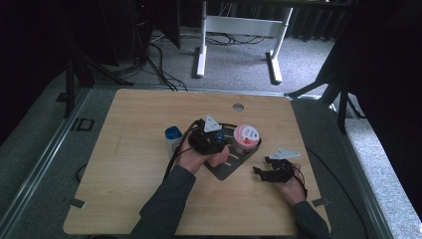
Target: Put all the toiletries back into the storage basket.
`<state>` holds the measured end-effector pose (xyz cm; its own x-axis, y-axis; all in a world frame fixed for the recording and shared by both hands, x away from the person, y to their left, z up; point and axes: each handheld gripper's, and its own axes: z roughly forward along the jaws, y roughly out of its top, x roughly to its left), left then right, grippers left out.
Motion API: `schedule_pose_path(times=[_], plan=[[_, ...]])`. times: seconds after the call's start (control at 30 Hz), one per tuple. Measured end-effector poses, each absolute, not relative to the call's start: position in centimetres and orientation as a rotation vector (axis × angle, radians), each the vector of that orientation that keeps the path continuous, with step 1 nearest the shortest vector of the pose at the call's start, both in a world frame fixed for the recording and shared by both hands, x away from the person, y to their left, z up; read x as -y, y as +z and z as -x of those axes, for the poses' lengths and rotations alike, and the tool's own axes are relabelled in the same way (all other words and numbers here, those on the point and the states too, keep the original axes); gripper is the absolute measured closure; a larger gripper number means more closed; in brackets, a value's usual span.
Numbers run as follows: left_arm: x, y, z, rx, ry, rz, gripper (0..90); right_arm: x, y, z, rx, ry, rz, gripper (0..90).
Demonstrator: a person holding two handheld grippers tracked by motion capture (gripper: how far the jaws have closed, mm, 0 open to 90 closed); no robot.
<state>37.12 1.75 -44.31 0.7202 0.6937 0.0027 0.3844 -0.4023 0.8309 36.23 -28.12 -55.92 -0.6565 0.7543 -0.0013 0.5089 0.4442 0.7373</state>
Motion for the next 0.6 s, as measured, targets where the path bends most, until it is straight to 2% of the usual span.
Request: schedule_pose_path(times=[0.6], plan=[[-1.1,-44.1,-38.3,-0.868,0.481,-2.011,53.1,28.1,-55.9,-36.2,-2.371,1.042,-1.078,29.4]])
